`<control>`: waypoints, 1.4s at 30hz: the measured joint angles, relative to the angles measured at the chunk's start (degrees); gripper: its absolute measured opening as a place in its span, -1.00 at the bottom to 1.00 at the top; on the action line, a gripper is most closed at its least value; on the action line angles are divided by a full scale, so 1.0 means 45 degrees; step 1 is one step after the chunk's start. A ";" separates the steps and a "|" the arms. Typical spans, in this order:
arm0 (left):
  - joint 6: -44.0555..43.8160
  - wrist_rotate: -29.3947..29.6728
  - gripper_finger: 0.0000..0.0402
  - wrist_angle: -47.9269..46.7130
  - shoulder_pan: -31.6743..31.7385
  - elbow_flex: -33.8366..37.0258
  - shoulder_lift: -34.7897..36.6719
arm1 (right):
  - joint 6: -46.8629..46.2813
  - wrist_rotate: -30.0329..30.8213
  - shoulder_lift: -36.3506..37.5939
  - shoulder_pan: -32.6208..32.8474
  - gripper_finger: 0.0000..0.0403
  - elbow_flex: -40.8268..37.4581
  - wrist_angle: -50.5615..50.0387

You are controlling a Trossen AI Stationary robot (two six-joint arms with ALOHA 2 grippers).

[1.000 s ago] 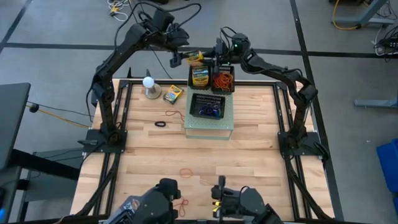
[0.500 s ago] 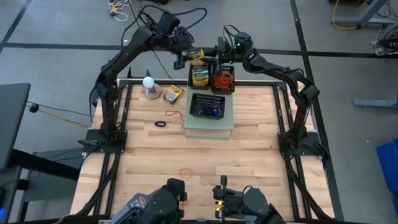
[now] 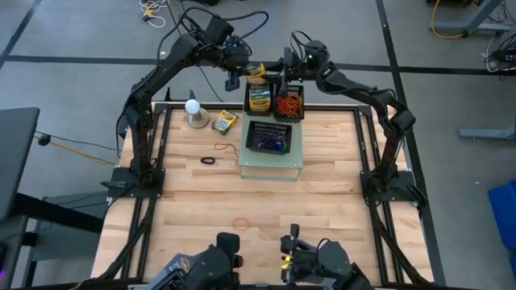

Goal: Pick & Place Office Desk Supplies
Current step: Put the yellow crayon box into the top left black bin on the shelf

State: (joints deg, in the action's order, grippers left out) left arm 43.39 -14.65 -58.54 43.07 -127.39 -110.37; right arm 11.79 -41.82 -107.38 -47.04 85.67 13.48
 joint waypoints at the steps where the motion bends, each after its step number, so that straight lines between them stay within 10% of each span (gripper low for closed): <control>1: -0.0117 0.0066 -0.53 0.0034 -0.0037 0.0000 -0.0004 | 0.0013 0.0150 0.0067 -0.0031 -0.22 0.0000 -0.0152; 22: -0.0407 0.0368 -0.52 -0.0696 -0.0817 0.0015 -0.0962 | 0.1879 0.1226 0.0958 -0.0430 0.06 0.0005 -0.3227; 42: -0.0439 0.0028 -0.37 -0.0888 -0.0948 0.0010 -0.0986 | 0.2255 0.1276 0.0934 -0.0009 -0.69 0.0005 -0.3934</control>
State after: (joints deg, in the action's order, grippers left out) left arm 41.42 -14.52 -62.53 38.81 -127.35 -114.80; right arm 21.93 -36.08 -103.18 -47.08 85.69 -4.23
